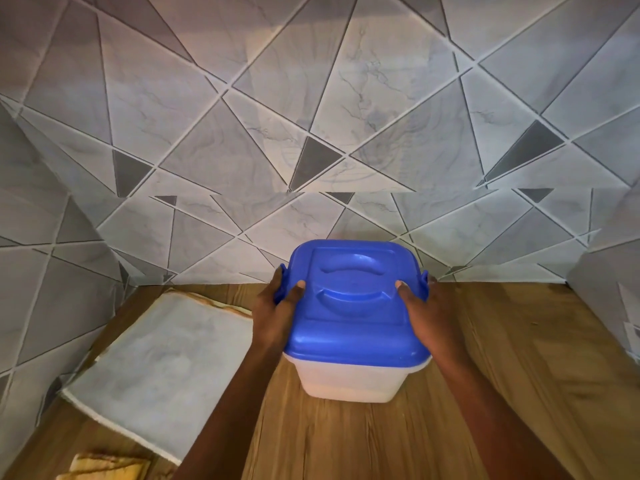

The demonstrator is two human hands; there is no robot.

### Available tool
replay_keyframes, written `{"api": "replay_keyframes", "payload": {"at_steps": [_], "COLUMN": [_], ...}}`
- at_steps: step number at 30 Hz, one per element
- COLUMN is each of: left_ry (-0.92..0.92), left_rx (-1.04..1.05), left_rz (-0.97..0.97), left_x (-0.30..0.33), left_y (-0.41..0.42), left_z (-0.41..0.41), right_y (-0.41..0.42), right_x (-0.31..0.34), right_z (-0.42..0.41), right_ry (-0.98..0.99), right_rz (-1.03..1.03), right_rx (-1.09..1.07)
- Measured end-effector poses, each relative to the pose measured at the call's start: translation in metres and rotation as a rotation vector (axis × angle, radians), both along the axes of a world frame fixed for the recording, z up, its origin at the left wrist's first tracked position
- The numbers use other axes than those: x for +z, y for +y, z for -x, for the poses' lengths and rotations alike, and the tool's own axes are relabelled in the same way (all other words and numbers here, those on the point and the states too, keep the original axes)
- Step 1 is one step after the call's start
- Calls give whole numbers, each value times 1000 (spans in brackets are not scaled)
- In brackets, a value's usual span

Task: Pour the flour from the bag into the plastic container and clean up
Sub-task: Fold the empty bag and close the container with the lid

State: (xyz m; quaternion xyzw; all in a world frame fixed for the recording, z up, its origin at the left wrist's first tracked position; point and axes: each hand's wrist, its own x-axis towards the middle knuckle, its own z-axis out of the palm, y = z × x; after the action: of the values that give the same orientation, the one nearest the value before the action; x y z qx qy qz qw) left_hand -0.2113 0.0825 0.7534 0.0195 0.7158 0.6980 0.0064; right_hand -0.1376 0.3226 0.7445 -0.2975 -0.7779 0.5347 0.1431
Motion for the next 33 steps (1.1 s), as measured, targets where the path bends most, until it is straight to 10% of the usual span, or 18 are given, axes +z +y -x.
{"api": "replay_keyframes", "payload": {"at_steps": [33], "left_ry": [-6], "left_rx": [15], "left_rz": [51], "left_x": [-19], "left_y": [103], "left_z": [82], "right_y": [100], "right_x": [5], "right_z": [71], "right_ry": [24], "right_rz": [-110], "right_rx": [-148]}}
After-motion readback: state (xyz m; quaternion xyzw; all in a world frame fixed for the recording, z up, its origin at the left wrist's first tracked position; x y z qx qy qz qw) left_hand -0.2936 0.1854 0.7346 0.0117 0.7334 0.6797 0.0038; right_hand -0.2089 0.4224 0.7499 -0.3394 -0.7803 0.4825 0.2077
